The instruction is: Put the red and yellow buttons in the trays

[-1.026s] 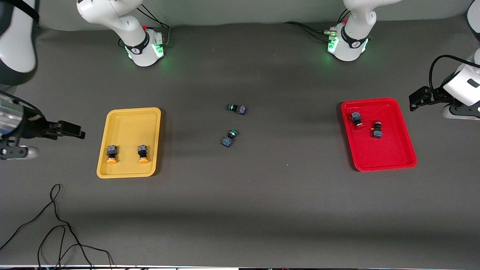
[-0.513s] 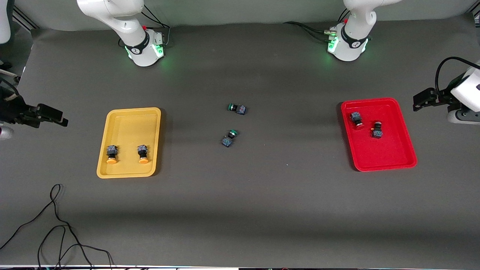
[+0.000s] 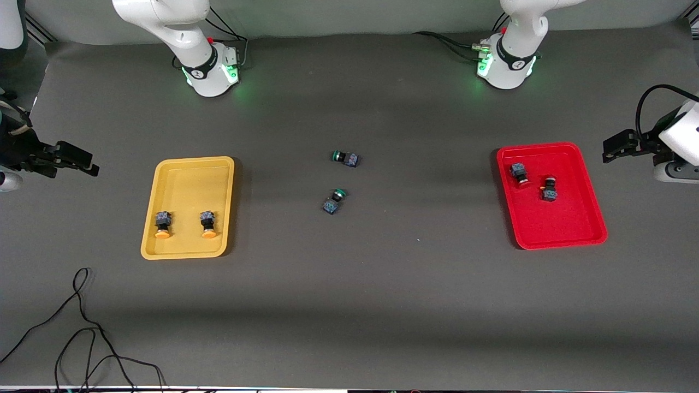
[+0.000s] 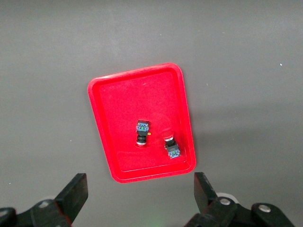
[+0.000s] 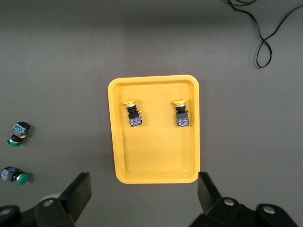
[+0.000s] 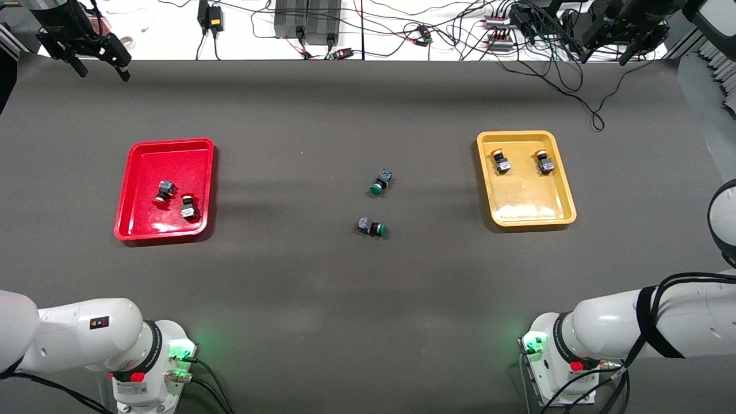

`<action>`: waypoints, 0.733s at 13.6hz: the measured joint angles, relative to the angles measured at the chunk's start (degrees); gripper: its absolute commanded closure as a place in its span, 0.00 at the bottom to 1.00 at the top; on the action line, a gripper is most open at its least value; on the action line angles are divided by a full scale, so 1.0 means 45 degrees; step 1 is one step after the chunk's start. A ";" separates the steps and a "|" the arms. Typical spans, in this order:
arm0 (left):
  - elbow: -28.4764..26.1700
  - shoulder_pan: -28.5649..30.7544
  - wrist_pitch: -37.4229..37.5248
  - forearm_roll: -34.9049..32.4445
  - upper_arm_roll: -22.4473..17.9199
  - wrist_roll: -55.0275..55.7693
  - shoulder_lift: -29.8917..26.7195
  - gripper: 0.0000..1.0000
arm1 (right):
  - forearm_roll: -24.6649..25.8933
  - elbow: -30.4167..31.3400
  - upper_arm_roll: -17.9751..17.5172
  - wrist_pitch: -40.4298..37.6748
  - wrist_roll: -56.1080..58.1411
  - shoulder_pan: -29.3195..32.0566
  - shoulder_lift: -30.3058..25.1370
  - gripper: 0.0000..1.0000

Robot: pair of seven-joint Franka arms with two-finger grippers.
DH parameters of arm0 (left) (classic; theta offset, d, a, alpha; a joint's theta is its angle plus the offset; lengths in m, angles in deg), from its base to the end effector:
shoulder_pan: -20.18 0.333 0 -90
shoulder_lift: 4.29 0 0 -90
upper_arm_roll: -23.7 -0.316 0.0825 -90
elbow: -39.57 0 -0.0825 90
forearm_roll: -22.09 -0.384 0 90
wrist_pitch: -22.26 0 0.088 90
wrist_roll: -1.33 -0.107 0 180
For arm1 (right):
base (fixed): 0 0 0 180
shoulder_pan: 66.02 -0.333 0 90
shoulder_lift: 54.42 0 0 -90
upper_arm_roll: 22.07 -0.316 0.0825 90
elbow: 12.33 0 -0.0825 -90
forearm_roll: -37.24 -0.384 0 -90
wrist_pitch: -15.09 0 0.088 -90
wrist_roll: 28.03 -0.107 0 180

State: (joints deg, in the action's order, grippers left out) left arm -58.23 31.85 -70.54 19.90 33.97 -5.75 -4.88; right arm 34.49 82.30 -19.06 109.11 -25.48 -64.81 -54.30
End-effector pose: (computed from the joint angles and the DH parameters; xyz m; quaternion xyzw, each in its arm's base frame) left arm 0.5499 0.0169 0.5700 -0.9977 0.0511 0.0399 0.0170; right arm 0.5582 -0.0363 0.5912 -0.9996 0.0164 0.0049 0.0242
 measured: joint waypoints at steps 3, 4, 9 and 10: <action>0.0001 0.0000 0.0009 -0.0001 0.0000 0.0000 0.0002 0.00 | 0.0044 0.0000 -0.0002 0.0004 -0.0114 0.0000 0.0000 0.00; 0.0001 0.0000 0.0012 -0.0001 0.0000 0.0000 0.0005 0.00 | 0.0047 0.0000 -0.0006 0.0004 -0.0370 0.0000 0.0000 0.00; 0.0019 -0.0003 0.0026 -0.0001 0.0012 0.0040 0.0132 0.00 | 0.0063 0.0000 -0.0102 0.0004 -0.0814 -0.0039 0.0000 0.00; 0.0029 -0.0003 0.0026 -0.0001 0.0015 0.0041 0.0163 0.00 | 0.0123 0.0000 -0.0102 0.0004 -0.0815 -0.0038 0.0000 0.00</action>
State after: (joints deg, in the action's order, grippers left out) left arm -58.10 31.84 -70.42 19.90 34.04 -5.56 -4.14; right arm 35.05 82.30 -19.52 109.12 -29.15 -64.98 -54.30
